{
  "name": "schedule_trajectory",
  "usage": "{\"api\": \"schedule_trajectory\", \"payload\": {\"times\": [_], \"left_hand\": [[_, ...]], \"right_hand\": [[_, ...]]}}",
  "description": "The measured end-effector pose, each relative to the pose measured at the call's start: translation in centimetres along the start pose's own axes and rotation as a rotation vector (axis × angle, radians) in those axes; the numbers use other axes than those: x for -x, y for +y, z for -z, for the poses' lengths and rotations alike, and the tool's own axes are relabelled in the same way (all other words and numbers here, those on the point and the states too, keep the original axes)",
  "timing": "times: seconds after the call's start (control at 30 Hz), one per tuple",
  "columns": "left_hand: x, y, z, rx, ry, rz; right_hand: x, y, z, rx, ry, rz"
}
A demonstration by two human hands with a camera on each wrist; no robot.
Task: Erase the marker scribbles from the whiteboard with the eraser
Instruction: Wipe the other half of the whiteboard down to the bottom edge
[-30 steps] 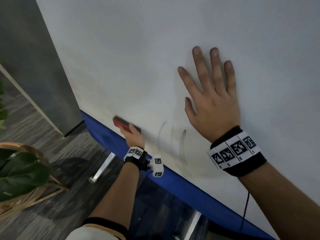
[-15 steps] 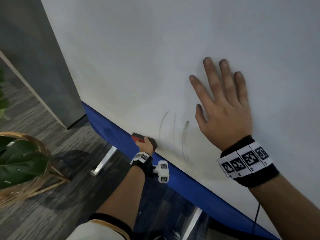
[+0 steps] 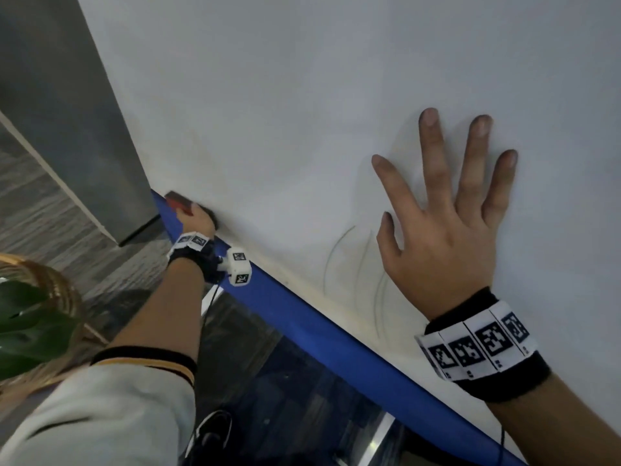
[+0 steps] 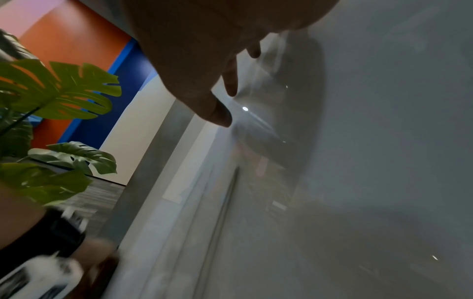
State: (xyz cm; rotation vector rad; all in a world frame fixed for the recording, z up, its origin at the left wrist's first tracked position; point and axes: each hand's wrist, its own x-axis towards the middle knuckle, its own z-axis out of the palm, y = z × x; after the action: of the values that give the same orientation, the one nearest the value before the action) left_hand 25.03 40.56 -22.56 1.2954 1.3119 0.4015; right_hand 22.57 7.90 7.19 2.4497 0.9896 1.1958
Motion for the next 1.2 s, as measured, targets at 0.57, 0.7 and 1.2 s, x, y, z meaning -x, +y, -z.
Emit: {"api": "schedule_trajectory", "payload": {"times": [0.57, 0.7, 1.2], "left_hand": [[23.1, -5.7, -3.6, 0.139, -0.238, -0.033], [22.9, -17.0, -9.8, 0.123, -0.378, 0.227], [33.3, -4.7, -5.4, 0.229, -0.273, -0.055]], "right_hand": [[0.4, 1.1, 1.9, -0.11, -0.093, 0.062], [1.9, 2.8, 2.7, -0.166, -0.146, 0.123], [8.3, 10.9, 5.5, -0.115, -0.023, -0.005]]}}
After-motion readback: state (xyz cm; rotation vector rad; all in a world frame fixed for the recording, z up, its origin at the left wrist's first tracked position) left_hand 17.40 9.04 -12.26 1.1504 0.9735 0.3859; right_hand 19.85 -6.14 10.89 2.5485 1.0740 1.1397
